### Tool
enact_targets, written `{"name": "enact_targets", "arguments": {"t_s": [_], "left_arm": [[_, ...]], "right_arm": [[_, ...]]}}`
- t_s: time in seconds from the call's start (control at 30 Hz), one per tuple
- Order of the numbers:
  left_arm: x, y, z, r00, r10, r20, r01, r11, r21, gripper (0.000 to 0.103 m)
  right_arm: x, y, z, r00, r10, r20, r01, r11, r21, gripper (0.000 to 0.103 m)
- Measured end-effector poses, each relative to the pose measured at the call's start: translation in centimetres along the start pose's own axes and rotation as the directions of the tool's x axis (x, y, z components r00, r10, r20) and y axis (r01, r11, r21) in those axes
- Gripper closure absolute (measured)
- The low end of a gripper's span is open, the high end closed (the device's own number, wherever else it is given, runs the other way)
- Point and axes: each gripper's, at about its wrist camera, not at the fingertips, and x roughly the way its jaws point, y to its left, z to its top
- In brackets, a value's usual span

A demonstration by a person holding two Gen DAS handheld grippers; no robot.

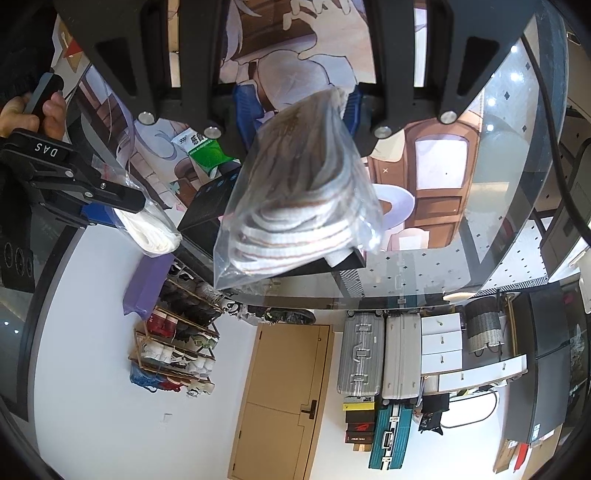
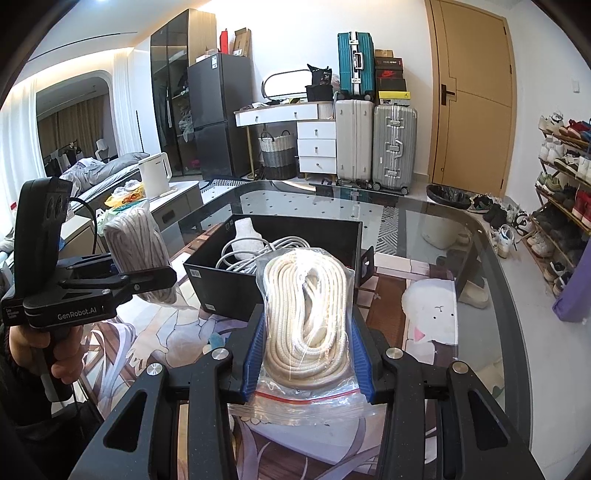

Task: Organize soft objects
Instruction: 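Carry both rope bags toward the black box with both grippers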

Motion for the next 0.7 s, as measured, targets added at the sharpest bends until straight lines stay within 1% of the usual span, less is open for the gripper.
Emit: {"name": "enact_targets", "arguments": {"t_s": [0.23,0.53,0.7], "left_arm": [[-0.5,-0.1,0.6,1.0,-0.01,0.009,0.01,1.0,0.007,0.064],[-0.9,-0.4,2.2,0.999,-0.043,0.02,0.042,0.999,0.025,0.064],[-0.7,-0.5,3.1,0.998,-0.045,0.037,0.043,0.999,0.03,0.064]], "right_arm": [[0.0,0.6,0.2,1.0,-0.003,0.002,0.003,1.0,-0.004,0.061],[0.3,0.2,1.4,1.0,-0.023,0.013,0.023,1.0,0.021,0.061],[0.3,0.1,2.4,0.999,-0.04,0.021,0.039,0.999,0.025,0.061]]}}
